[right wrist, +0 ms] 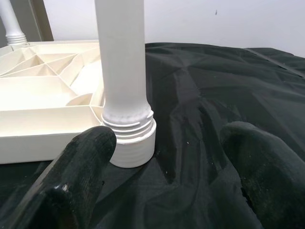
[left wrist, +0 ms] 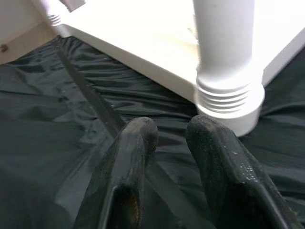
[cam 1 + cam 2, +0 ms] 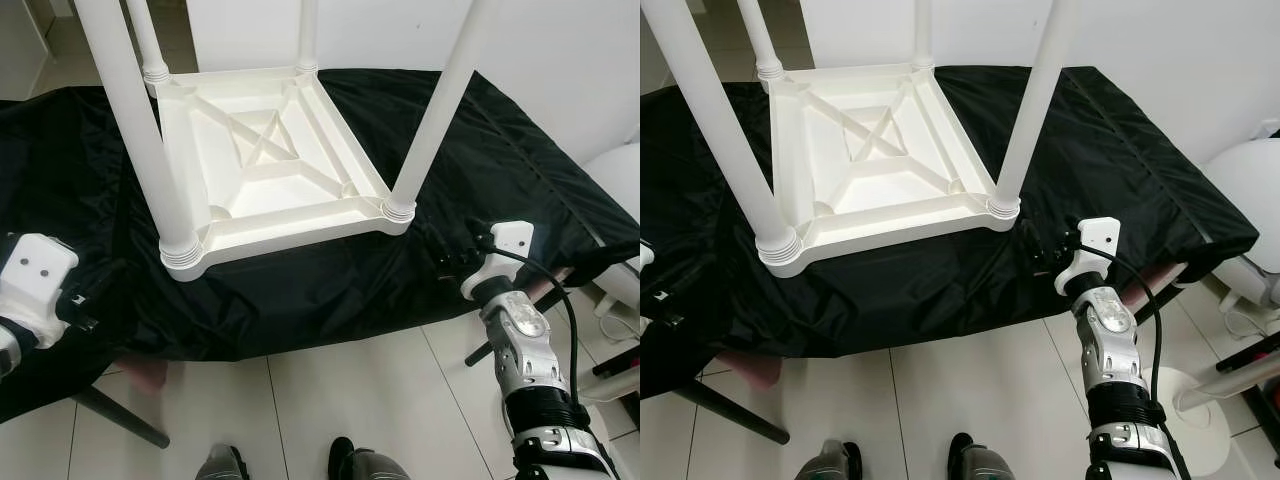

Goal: Building children table

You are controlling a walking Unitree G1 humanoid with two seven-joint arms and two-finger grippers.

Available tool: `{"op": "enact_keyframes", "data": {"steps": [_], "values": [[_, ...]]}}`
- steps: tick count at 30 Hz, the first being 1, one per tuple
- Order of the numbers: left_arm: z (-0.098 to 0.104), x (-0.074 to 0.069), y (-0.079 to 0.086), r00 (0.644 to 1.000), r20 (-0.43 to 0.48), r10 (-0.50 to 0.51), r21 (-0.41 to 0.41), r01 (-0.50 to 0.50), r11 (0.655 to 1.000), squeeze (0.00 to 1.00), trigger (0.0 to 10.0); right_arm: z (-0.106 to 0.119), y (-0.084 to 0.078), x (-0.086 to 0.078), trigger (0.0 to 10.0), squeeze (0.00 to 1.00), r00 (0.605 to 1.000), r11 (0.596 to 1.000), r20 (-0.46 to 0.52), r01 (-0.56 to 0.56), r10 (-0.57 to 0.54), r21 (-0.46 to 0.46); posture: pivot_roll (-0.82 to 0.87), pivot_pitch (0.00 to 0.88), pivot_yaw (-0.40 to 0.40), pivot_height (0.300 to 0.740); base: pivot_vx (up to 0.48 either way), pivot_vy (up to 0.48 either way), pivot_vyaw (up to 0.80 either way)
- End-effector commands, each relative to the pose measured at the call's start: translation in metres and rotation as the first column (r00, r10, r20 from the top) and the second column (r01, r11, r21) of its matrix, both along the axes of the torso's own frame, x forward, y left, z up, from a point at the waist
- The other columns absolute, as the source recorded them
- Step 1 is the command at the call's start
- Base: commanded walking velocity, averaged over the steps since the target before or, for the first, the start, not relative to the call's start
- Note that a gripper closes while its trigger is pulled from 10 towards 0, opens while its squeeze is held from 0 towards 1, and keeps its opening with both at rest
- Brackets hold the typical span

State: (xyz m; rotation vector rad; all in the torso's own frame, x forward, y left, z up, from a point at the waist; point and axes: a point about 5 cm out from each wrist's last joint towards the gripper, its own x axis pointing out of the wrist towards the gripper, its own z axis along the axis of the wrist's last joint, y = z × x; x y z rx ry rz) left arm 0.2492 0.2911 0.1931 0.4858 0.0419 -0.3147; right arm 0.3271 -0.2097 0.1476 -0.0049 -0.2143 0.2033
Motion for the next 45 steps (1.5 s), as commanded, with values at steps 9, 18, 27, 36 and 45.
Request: {"op": "enact_keyframes", "data": {"steps": [9,18,27,36,45], "values": [[0.005,0.022,0.016,0.934,0.085,0.348,-0.092,-0.34,0.936,0.0,10.0,-0.003,0.004,-0.001,10.0,0.0,1.0,1.0,-0.001,-0.017,0.017,-0.003,0.03,0.142,-0.021,0.74,0.0,0.0,0.0],[0.005,0.03,0.016,0.931,0.075,0.357,-0.115,-0.347,0.931,0.0,10.0,-0.005,0.005,-0.003,10.0,0.0,1.0,1.0,0.0,-0.016,0.016,0.005,0.02,0.137,-0.009,0.74,0.0,0.0,0.0],[0.006,0.031,0.017,0.93,0.077,0.359,-0.118,-0.349,0.93,0.0,10.0,-0.004,0.006,-0.003,10.0,0.0,1.0,1.0,0.005,-0.021,0.021,0.005,0.02,0.133,-0.013,0.74,0.0,0.0,0.0],[0.006,0.029,0.019,0.93,0.083,0.357,-0.119,-0.346,0.931,0.0,10.0,-0.004,0.008,-0.004,10.0,0.0,0.999,0.999,0.007,-0.043,0.043,0.003,0.02,0.133,-0.016,0.74,0.0,0.0,0.0],[0.017,0.03,0.051,0.849,0.113,0.515,-0.168,-0.495,0.853,0.0,10.0,0.005,0.026,-0.013,10.0,0.0,0.967,0.966,0.012,-0.254,0.255,-0.041,0.02,0.133,-0.026,0.74,0.0,0.0,0.0]]}}
